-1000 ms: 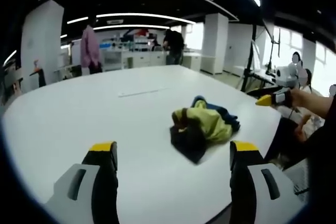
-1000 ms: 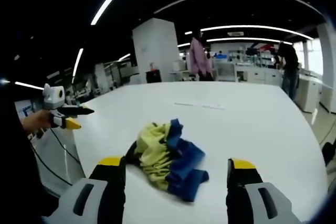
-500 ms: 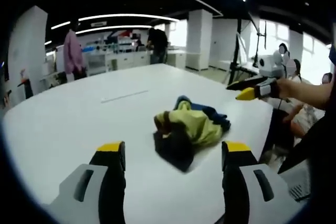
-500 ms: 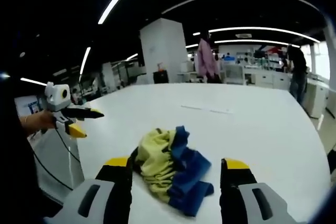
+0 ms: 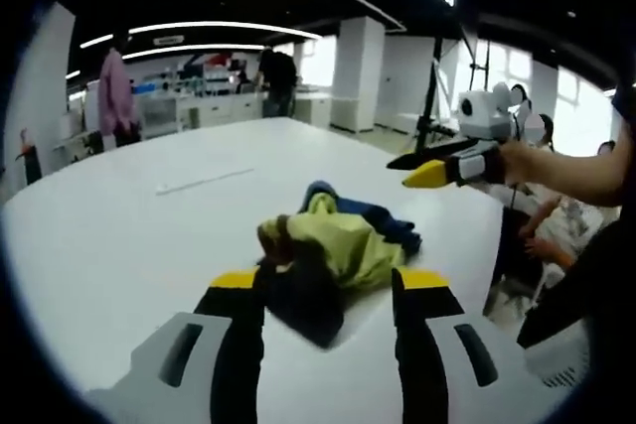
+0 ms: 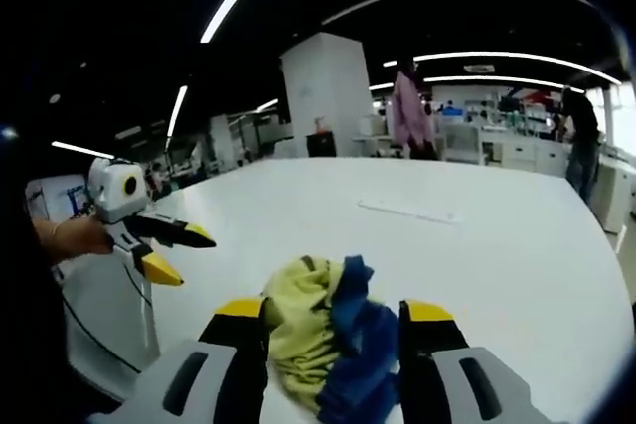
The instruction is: Fold the garment on the visible template until the final outline fits inside the template.
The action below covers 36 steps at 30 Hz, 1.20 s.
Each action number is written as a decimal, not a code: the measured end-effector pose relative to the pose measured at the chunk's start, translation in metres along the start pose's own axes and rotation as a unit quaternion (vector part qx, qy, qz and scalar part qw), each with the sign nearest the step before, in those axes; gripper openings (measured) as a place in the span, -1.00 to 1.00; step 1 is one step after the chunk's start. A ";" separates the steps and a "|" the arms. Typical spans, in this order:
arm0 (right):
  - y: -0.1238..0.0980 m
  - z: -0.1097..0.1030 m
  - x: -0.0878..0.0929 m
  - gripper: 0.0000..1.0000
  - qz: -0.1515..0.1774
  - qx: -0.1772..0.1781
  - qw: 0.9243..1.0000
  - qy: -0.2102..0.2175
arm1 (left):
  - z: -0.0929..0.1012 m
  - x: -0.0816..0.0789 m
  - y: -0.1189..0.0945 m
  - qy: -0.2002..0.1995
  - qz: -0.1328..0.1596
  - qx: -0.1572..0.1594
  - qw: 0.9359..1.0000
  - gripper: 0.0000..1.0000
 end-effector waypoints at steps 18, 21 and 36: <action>0.031 0.017 0.002 -0.58 -0.005 -0.026 0.999 0.035 | 0.004 0.013 0.043 -0.023 -0.023 0.023 0.999 -0.55; 0.035 0.020 0.002 -0.63 -0.007 -0.025 0.999 0.036 | 0.005 0.016 0.050 -0.028 -0.030 0.027 0.999 -0.64; 0.065 0.030 0.001 -0.75 -0.020 -0.045 0.998 0.049 | -0.004 0.031 0.071 -0.035 -0.054 0.020 0.998 -0.72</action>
Point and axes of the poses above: the point that each gripper's makers call its tool centre point, and the gripper's own axes: y roughly forward along the fingers, z roughly to its right, x roughly out of its underside, the point moved 1 cm from there along -y, roughly backward along the fingers, and after that the axes turned 5 degrees about z, right-handed, at the moved point
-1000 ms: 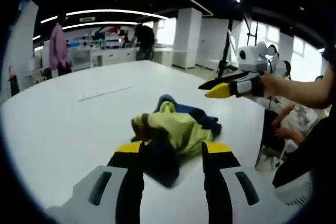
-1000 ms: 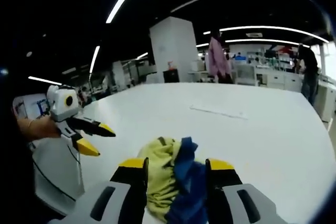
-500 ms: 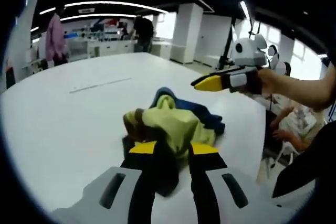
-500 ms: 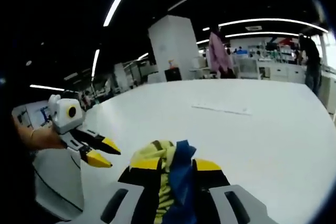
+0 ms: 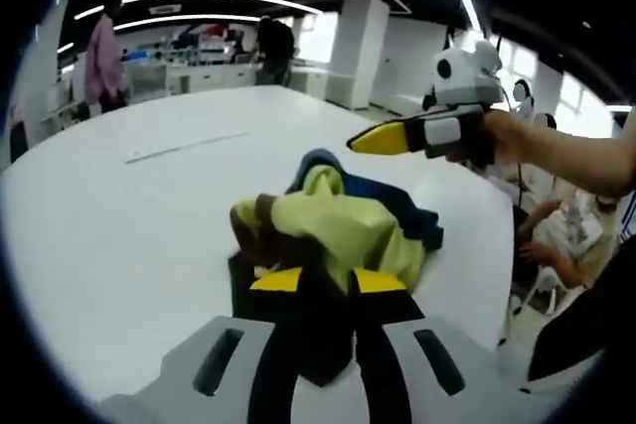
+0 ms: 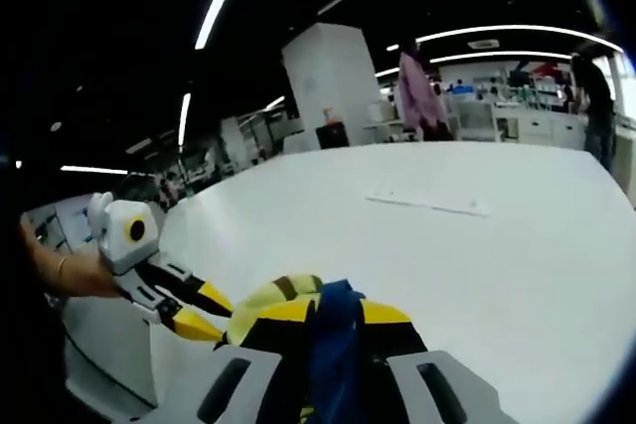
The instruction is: Fold the garment on the visible template until the final outline fits inside the template.
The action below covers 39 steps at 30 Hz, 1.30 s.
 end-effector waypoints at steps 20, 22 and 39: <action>0.024 -0.005 0.005 -1.00 -0.022 -0.030 0.999 0.019 | -0.012 0.006 0.012 -0.025 -0.009 -0.015 1.000 -0.97; 0.024 -0.006 0.004 -1.00 -0.021 -0.030 0.999 0.019 | -0.013 0.004 0.012 -0.026 0.000 -0.013 1.000 -1.00; -0.003 -0.006 -0.023 -1.00 -0.001 -0.022 1.000 -0.007 | -0.026 -0.021 -0.025 -0.037 0.038 -0.040 0.998 -1.00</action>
Point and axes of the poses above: the point that each gripper's makers call its tool centre point, and the gripper's own axes: y roughly forward along the fingers, z roughly to its right, x roughly out of its underside, the point moved 1 cm from there along -y, roughly backward along the fingers, and after that the axes turned 5 degrees about z, right-handed, at the moved point
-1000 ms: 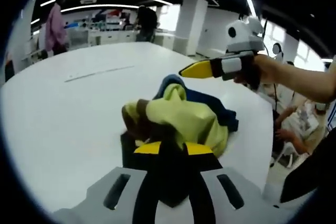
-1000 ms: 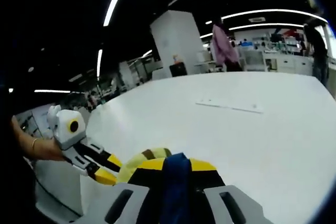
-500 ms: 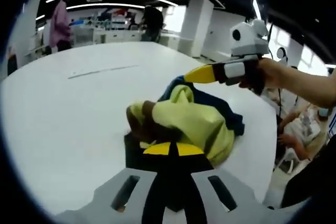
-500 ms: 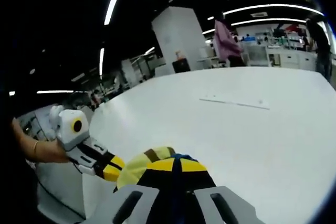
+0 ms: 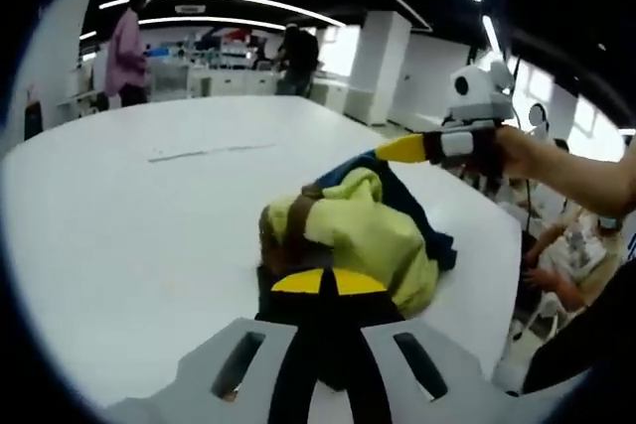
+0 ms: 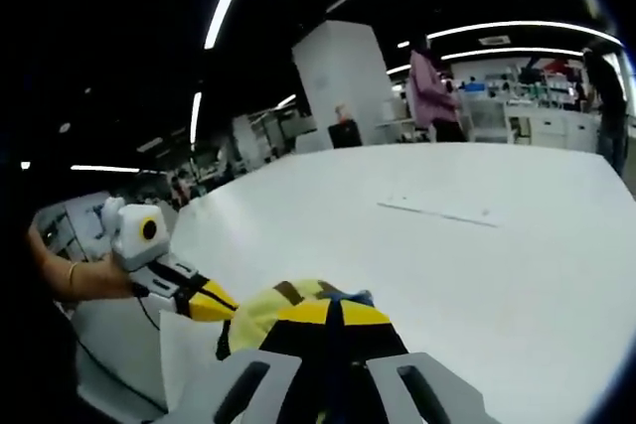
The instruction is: Fold the garment on the visible template until the final outline fits inside the template.
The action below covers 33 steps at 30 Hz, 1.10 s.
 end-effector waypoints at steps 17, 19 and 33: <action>-0.018 0.031 -0.032 -1.00 0.022 0.066 0.997 -0.016 | -0.052 -0.062 -0.029 -0.025 0.083 -0.041 0.995 -1.00; -0.018 0.038 -0.037 -1.00 0.028 0.079 0.996 -0.012 | -0.059 -0.070 -0.028 -0.022 0.089 -0.046 0.995 -1.00; -0.011 0.089 -0.046 -1.00 0.033 0.178 0.983 -0.006 | -0.105 -0.110 -0.002 -0.003 0.115 -0.086 0.990 -1.00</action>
Point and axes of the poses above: the point that each gripper's makers call its tool centre point, and the gripper's own axes: y roughly forward along the fingers, z roughly to its right, x roughly out of its underside, the point moved 1 cm from there along -y, roughly backward along the fingers, and after that the axes turned 5 degrees about z, right-handed, at the moved point
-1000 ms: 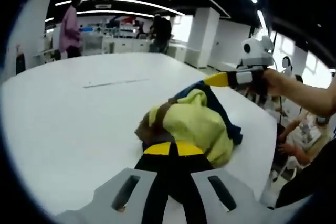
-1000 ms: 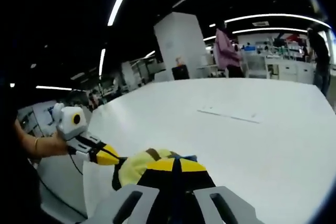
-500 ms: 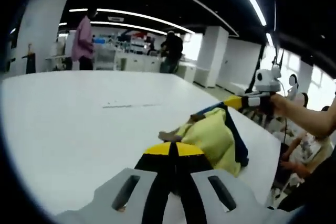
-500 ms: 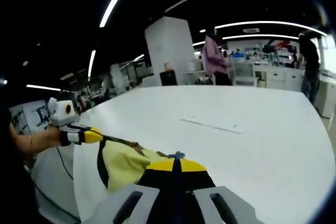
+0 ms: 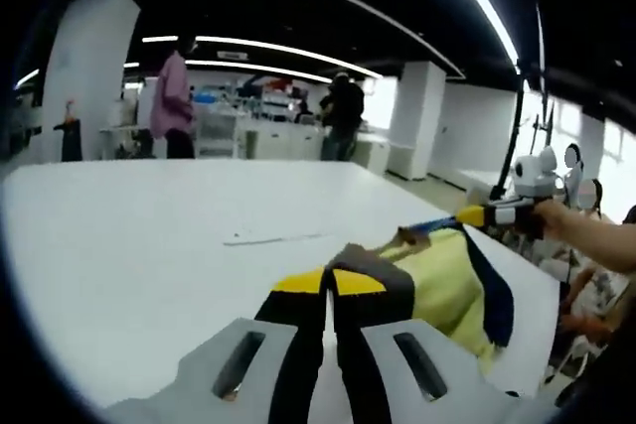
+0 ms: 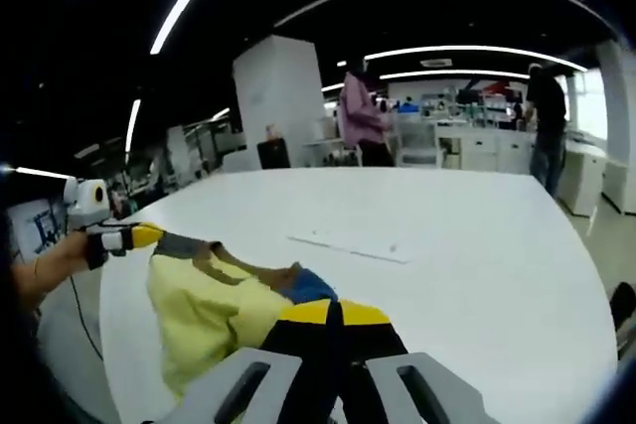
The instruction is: Fold the garment on the visible template until the final outline fits inside the template.
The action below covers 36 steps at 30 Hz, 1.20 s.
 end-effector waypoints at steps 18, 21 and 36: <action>0.078 0.068 0.032 -1.00 -0.024 0.094 0.994 0.044 | -0.068 0.052 0.094 -0.039 -0.054 -0.067 0.996 -1.00; 0.089 0.075 0.042 -1.00 -0.030 0.104 0.993 0.048 | -0.071 0.060 0.107 -0.043 -0.061 -0.069 0.995 -1.00; 0.120 0.100 0.070 -1.00 -0.058 0.123 0.987 0.081 | -0.086 0.097 0.139 -0.033 -0.111 -0.084 0.990 -1.00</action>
Point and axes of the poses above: the point that each gripper's makers call its tool centre point, and the gripper's own axes: y roughly forward along the fingers, z roughly to its right, x roughly out of its underside, the point moved 1 cm from there along -y, roughly backward along the fingers, and after that the axes turned 5 degrees about z, right-handed, at the moved point
